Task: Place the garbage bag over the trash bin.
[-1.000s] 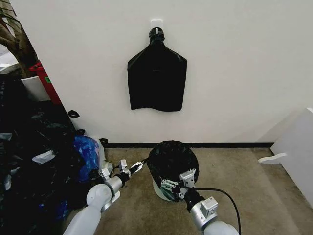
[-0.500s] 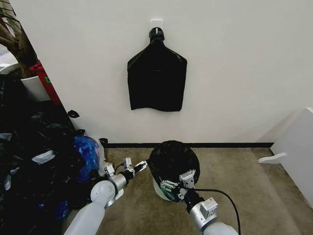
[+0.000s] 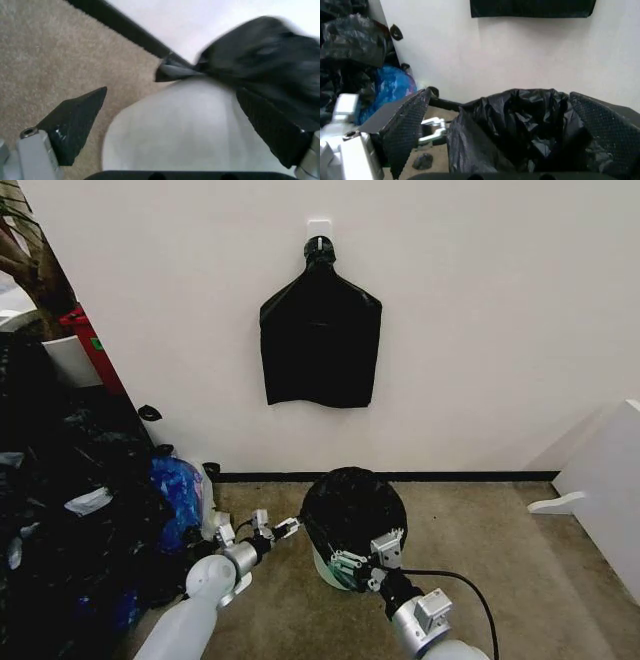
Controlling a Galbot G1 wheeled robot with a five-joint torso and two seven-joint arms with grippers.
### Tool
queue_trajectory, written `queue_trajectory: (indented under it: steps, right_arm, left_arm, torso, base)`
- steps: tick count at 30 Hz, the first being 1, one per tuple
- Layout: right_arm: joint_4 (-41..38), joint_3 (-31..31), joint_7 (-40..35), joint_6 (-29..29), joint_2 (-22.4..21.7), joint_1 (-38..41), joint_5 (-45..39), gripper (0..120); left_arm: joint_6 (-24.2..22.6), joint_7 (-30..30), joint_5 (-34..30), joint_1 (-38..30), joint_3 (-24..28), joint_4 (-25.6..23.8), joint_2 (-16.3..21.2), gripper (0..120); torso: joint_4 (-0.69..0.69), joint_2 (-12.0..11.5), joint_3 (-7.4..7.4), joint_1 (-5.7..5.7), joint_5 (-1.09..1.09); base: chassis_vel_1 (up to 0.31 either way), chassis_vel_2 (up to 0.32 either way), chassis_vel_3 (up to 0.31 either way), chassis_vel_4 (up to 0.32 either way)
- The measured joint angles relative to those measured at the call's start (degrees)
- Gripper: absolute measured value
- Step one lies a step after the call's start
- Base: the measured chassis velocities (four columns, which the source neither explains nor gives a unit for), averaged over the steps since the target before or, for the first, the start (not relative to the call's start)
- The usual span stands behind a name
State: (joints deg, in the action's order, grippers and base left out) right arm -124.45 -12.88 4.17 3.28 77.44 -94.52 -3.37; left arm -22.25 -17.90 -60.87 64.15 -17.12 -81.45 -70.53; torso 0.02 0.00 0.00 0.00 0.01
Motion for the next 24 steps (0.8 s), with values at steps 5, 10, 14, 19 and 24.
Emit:
queue_trajectory:
  steps: [5,10,14,19,24]
  right_arm:
    - [-1.9,-0.3,-0.6,-2.1,2.4,-1.5,-1.3,100]
    - [-3.8,-2.1,-2.8,-5.9,4.7,-4.3,-1.6,100]
    - [-5.0,-4.1,-5.0,-9.7,5.2,-8.2,-2.1,100]
    - [-6.6,-4.9,-6.3,-14.7,5.2,-13.5,-1.6,100]
    - [-5.9,-5.0,-6.9,-19.0,5.2,-17.6,-0.6,100]
  left_arm:
    - [5.1,-0.1,4.5,6.7,-4.2,-10.2,2.7,100]
    - [19.5,2.4,21.0,12.7,-11.5,-21.3,2.6,100]
    - [28.5,4.8,29.4,19.3,-20.1,-32.0,1.0,100]
    - [31.8,2.9,26.5,31.9,-27.4,-41.4,-0.6,100]
    - [36.4,-2.6,26.5,40.0,-29.0,-42.6,-0.8,100]
  torso:
    - [-0.02,0.0,0.00,0.00,-0.02]
    - [-0.01,0.0,0.00,0.00,-0.03]
    - [-0.03,0.0,-0.01,0.00,-0.01]
    - [0.01,0.0,-0.01,0.00,-0.02]
    - [0.00,0.0,-0.01,0.00,-0.03]
  base:
    - [0.000,0.000,0.000,0.000]
    - [0.000,0.000,0.000,0.000]
    - [0.000,0.000,0.000,0.000]
    - [0.000,0.000,0.000,0.000]
    - [0.000,0.000,0.000,0.000]
